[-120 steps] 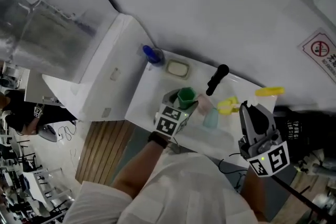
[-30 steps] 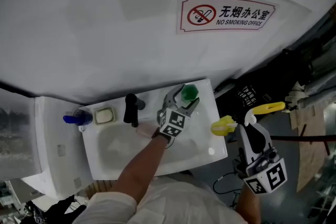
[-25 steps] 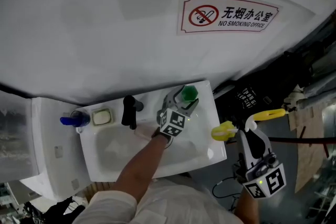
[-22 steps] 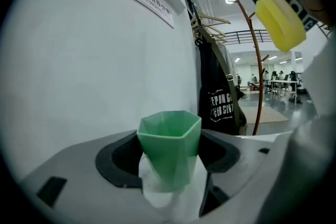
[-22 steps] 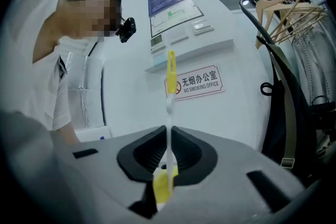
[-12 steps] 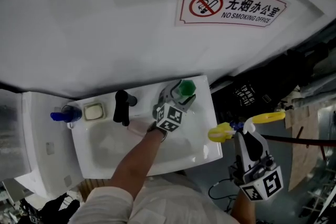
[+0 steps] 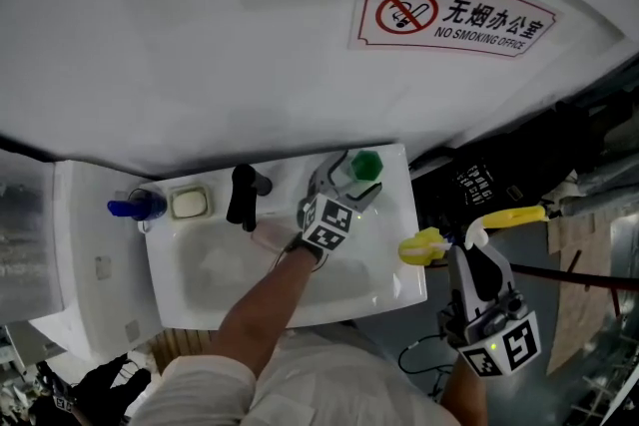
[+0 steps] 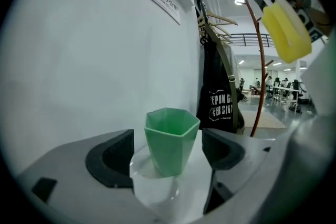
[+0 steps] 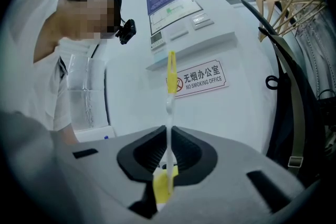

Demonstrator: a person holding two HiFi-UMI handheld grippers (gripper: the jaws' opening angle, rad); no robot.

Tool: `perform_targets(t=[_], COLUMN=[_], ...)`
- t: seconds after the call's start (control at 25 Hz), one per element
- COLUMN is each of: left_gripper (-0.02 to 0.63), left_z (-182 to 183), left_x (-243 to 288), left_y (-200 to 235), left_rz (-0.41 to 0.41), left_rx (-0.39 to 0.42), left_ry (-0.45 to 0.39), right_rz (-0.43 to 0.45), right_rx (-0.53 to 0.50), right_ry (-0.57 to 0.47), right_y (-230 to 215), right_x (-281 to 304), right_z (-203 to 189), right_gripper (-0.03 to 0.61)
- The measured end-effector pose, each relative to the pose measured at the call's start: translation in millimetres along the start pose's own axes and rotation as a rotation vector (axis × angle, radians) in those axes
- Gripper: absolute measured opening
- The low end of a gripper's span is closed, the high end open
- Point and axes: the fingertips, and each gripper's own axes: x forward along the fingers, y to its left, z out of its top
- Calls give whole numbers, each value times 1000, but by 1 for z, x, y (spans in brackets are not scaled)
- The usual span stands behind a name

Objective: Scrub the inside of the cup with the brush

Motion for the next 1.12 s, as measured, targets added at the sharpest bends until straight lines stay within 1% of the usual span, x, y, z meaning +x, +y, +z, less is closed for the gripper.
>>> perform_targets(t=[0.16,0.32,0.36,0.44,0.6,0.76,0.88,0.96,1.0,1.04,1.08,1.12], left_gripper=[374,373,373,373,373,372,371,367,346,295,258,258], left_z=[2,-7,-12,-21,-37,-51,-62,-71,-77,-85,-94,-104], left_x=[-16,-39,-46,-60,-89,-122,-147,-163,-169,-175,-180,-184], left_y=[2,2,-2,-15,-42,-60,-61,-54,-49,-44,-39,-36], left_rz=[29,71,70,48,-35,-118,-145,-137,-128,-120,-119,-127], left_rx=[-19,-111,-127,-129,-100,-52,-54,-41,-21,9,44,82], left_ry=[19,47,61,90,141,181,211,246,271,301,334,368], right_rz=[12,22,26,36,65,95,119,132,138,144,150,156], right_rx=[1,8,11,16,22,27,32,37,41,44,46,47], right_ry=[-23,-40,-44,-50,-54,-53,-49,-48,-47,-45,-43,-38], right_y=[1,1,2,5,11,21,29,34,35,37,39,41], right_x=[1,0,0,-1,1,3,6,9,11,12,14,15], right_z=[9,14,14,15,16,13,10,9,8,7,6,4], right_gripper=[29,29,29,29,29,29,29,29,29,29,29,29])
